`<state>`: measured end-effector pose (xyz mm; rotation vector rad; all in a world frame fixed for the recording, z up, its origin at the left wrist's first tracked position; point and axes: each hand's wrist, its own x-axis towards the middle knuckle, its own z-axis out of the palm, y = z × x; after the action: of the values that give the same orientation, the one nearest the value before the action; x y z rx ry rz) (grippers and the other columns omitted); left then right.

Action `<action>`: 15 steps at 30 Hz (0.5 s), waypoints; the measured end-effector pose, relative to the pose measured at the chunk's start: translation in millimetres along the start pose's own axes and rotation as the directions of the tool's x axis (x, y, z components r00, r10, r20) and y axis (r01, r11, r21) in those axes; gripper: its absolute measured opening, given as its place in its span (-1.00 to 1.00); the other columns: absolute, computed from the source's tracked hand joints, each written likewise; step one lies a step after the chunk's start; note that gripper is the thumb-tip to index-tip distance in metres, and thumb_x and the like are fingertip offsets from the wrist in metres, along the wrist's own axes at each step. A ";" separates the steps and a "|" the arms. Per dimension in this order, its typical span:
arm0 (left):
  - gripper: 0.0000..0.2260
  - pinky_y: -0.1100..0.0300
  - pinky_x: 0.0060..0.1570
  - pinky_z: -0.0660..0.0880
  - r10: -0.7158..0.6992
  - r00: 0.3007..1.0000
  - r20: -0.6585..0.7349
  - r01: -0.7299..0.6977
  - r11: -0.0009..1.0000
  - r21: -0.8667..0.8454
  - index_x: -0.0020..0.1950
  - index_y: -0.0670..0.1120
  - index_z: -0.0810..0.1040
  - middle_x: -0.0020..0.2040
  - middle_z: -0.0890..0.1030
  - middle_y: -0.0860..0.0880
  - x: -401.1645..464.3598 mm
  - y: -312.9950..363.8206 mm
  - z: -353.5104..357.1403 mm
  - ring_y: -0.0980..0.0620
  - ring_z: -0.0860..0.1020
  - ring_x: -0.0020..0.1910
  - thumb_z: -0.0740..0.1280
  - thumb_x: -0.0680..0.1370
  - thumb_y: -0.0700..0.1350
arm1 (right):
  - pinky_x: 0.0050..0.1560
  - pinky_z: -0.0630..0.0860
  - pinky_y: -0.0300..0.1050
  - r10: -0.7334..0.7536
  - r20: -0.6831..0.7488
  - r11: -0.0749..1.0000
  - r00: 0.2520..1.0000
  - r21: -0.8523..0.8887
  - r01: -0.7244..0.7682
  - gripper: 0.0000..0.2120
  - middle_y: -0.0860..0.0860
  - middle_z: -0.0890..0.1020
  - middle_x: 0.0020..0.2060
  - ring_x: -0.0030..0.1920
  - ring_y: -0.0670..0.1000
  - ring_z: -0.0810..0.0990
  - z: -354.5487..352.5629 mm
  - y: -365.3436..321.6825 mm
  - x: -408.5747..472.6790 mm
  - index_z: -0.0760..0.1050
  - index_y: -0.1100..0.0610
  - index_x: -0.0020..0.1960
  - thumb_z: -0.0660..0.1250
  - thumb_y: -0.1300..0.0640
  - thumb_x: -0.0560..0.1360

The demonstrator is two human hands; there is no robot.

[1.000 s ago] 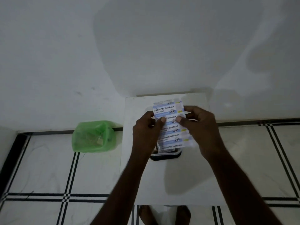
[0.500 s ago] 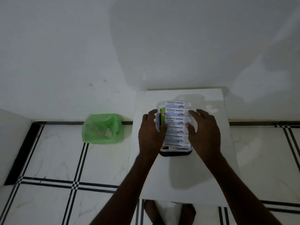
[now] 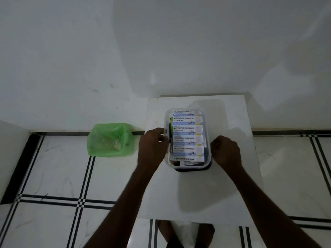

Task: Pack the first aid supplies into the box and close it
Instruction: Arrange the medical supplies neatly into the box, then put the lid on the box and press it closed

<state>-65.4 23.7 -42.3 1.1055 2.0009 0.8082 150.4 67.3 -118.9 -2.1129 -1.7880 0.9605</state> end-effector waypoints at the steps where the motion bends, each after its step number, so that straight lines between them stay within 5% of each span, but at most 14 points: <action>1: -0.80 -0.15 -0.14 0.68 -0.024 1.000 0.000 0.024 0.999 -0.044 0.10 -0.19 0.66 -0.13 0.73 -0.21 -0.6 0.7 -4.9 -0.22 0.72 -0.20 0.32 0.52 -0.26 | -0.17 0.39 -0.16 -0.034 0.013 0.998 0.999 -0.046 0.034 -0.87 0.15 0.68 -0.14 -0.10 0.19 0.64 3.5 -3.5 -0.5 0.57 0.23 -0.10 0.39 0.17 0.44; 5: -0.84 -0.15 -0.21 0.69 -0.004 1.000 -0.023 0.002 0.996 -0.092 -0.01 -0.20 0.67 -0.21 0.72 -0.25 0.7 4.9 -20.0 -0.23 0.72 -0.26 0.32 0.52 -0.35 | -0.14 0.37 -0.20 0.045 -0.027 0.998 0.999 0.045 -0.043 -0.89 0.17 0.69 -0.16 -0.08 0.20 0.64 -1.7 -4.7 2.2 0.61 0.26 -0.14 0.38 0.21 0.42; 8: -0.76 -0.17 -0.19 0.68 0.005 1.000 -0.017 -0.007 0.997 -0.076 -0.22 0.01 0.64 -0.23 0.73 -0.23 4.7 2.3 -18.9 -0.23 0.72 -0.28 0.34 0.50 -0.31 | -0.09 0.43 -0.14 0.128 -0.123 0.971 0.984 0.216 -0.099 -0.88 0.15 0.69 -0.18 -0.08 0.19 0.64 -32.0 2.8 3.0 0.63 0.24 -0.12 0.41 0.18 0.43; 11: -0.83 -0.20 -0.16 0.67 -0.004 1.000 0.007 0.004 0.996 -0.091 -0.24 0.01 0.66 -0.23 0.73 -0.20 8.7 -4.8 -9.7 -0.22 0.72 -0.26 0.34 0.46 -0.22 | 0.04 0.56 0.02 0.126 -0.169 0.918 0.978 0.393 -0.050 -0.87 0.10 0.69 -0.17 -0.06 0.14 0.65 -70.0 -3.4 -8.8 0.64 0.16 -0.04 0.45 0.18 0.41; 15: -0.70 -0.19 -0.15 0.67 -0.053 0.996 0.067 0.063 0.984 -0.167 -0.26 0.31 0.66 -0.23 0.75 -0.14 10.2 -9.8 9.8 -0.20 0.73 -0.23 0.34 0.43 -0.13 | -0.03 0.58 -0.07 0.032 -0.258 0.854 0.966 0.509 0.108 -0.75 0.05 0.70 -0.21 -0.16 0.03 0.67 -100.4 -41.8 -37.7 0.63 0.08 0.08 0.48 0.19 0.40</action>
<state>-65.8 30.1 -58.2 0.9595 1.8673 0.8844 174.8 66.5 -6.4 -1.7522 -1.2553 0.9696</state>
